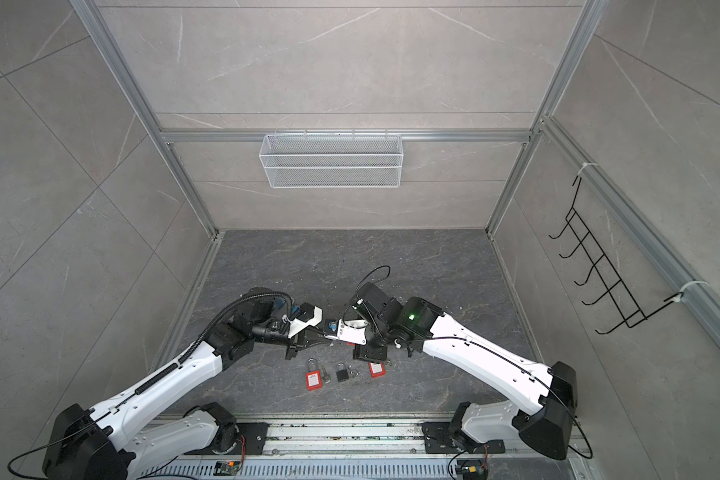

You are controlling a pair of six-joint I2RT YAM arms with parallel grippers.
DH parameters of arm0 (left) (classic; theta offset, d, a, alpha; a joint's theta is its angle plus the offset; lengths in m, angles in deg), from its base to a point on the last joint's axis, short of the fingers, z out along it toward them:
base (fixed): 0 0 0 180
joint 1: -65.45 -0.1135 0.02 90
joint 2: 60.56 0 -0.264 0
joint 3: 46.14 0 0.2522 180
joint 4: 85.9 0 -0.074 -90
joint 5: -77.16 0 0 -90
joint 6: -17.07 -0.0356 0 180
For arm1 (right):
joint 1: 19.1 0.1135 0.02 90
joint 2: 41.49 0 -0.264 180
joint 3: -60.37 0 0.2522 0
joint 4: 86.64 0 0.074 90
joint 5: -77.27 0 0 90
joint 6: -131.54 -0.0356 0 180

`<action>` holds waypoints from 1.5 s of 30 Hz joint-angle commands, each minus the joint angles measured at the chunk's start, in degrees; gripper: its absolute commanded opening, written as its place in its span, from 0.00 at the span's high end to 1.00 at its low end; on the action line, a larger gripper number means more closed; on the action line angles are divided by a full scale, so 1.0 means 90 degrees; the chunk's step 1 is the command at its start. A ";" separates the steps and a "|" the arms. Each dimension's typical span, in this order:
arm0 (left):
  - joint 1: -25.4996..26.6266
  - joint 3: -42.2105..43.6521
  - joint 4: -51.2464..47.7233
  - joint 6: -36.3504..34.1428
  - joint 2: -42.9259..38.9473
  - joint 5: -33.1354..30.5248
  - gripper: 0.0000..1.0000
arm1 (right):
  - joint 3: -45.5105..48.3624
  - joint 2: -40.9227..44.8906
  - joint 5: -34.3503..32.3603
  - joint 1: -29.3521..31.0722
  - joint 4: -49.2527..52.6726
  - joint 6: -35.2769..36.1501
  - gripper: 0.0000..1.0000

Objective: Lock with the key

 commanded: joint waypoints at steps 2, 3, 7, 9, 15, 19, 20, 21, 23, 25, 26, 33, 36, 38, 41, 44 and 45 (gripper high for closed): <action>0.0068 -0.0003 0.0707 0.0416 -0.0364 0.0449 1.00 | -0.0017 0.0367 0.0048 0.0013 0.0218 0.0155 0.34; 0.0109 0.0016 0.0758 0.0449 -0.0408 0.0459 1.00 | 0.0023 0.0388 0.0034 0.0014 0.0218 0.0178 0.34; 0.0248 0.0060 0.0761 0.0485 -0.0535 0.0463 1.00 | 0.0004 0.0323 0.0125 0.0014 0.0331 0.0222 0.43; 0.0297 0.0070 0.0764 0.0500 -0.0583 0.0461 1.00 | -0.0040 0.0301 0.0265 0.0009 0.0387 0.0232 0.49; 0.0384 0.0099 0.0771 0.0519 -0.0664 0.0464 1.00 | -0.0109 0.0313 0.0490 0.0015 0.0518 0.0311 0.64; 0.0438 0.0116 0.0785 0.0542 -0.0664 0.0451 1.00 | -0.0177 0.0346 0.0713 0.0009 0.0606 0.0298 0.72; 0.0463 0.0114 0.0804 0.0550 -0.0664 0.0443 1.00 | -0.0200 0.0346 0.0785 0.0007 0.0635 0.0287 0.75; 0.0485 0.0118 0.0810 0.0555 -0.0659 0.0429 1.00 | -0.0221 0.0340 0.0839 0.0007 0.0655 0.0287 0.77; 0.0546 0.0128 0.0850 0.0561 -0.0638 0.0385 1.00 | -0.0249 0.0340 0.0928 0.0011 0.0658 0.0273 0.80; 0.0642 0.0161 0.0902 0.0570 -0.0596 0.0289 1.00 | -0.0256 0.0359 0.1068 0.0012 0.0596 0.0245 0.82; 0.0710 0.0185 0.0953 0.0577 -0.0577 0.0236 1.00 | -0.0278 0.0369 0.1206 0.0012 0.0574 0.0236 0.82; 0.1291 0.0329 0.1451 0.0783 -0.0493 -0.0188 1.00 | -0.0275 0.0437 0.1408 0.0009 0.0120 0.0204 0.83; 0.1379 0.0419 0.1739 0.0979 -0.0377 -0.0310 1.00 | -0.0181 0.0487 0.1382 0.0012 -0.0249 0.0172 0.83; 0.1419 0.0450 0.1827 0.1003 -0.0333 -0.0414 1.00 | -0.0134 0.0525 0.1576 0.0007 -0.0453 0.0107 0.83; 0.1461 0.0504 0.2016 0.1073 -0.0347 -0.0448 1.00 | -0.0060 0.0563 0.1743 0.0007 -0.0639 0.0027 0.83; 0.1472 0.0490 0.1948 0.1062 -0.0359 -0.0514 1.00 | -0.0006 0.0594 0.1751 0.0006 -0.0666 0.0038 0.84; 0.1474 0.0471 0.1870 0.0993 -0.0388 -0.0542 1.00 | -0.0006 0.0604 0.1850 0.0014 -0.0631 0.0046 0.84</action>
